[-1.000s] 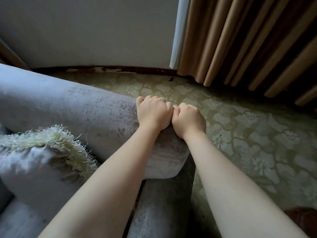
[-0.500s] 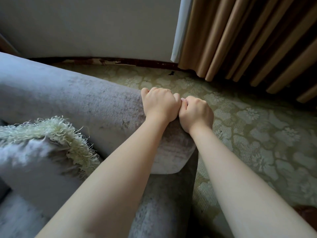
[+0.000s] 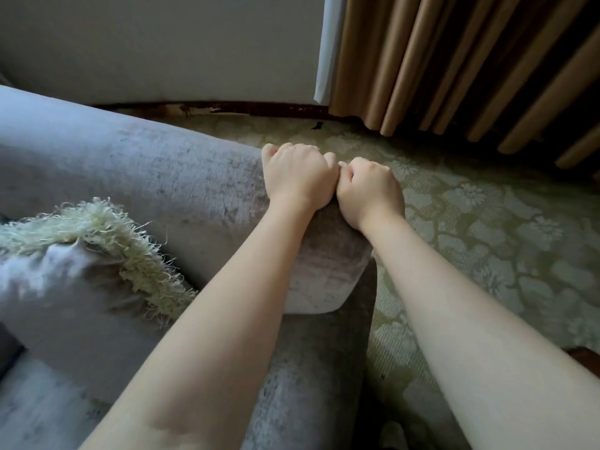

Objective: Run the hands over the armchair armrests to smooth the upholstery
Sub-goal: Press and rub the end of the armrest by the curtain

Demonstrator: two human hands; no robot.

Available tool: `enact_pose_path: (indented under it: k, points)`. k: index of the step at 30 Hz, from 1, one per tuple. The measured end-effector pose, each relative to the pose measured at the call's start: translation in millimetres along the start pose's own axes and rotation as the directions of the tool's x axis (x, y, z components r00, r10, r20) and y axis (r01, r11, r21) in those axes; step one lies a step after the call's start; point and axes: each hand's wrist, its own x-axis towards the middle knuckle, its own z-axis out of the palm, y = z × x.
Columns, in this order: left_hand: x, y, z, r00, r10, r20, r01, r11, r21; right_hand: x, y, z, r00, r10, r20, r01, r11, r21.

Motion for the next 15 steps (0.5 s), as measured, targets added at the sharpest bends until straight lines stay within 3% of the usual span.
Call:
enact_pose_path:
  k: [5,15]
  points:
    - [4.7,-1.2,4.8,0.999,-0.017,-0.033,0.016,0.999,-0.032,3.9,-1.7,5.4,0.998,0.019,-0.064,-0.019,1.000,-0.009]
    - [-0.8,0.6,1.0,0.999,0.030,-0.012,-0.030,0.999,0.028,0.0,-1.5,1.7,1.000,0.014,-0.025,-0.014,1.000,-0.003]
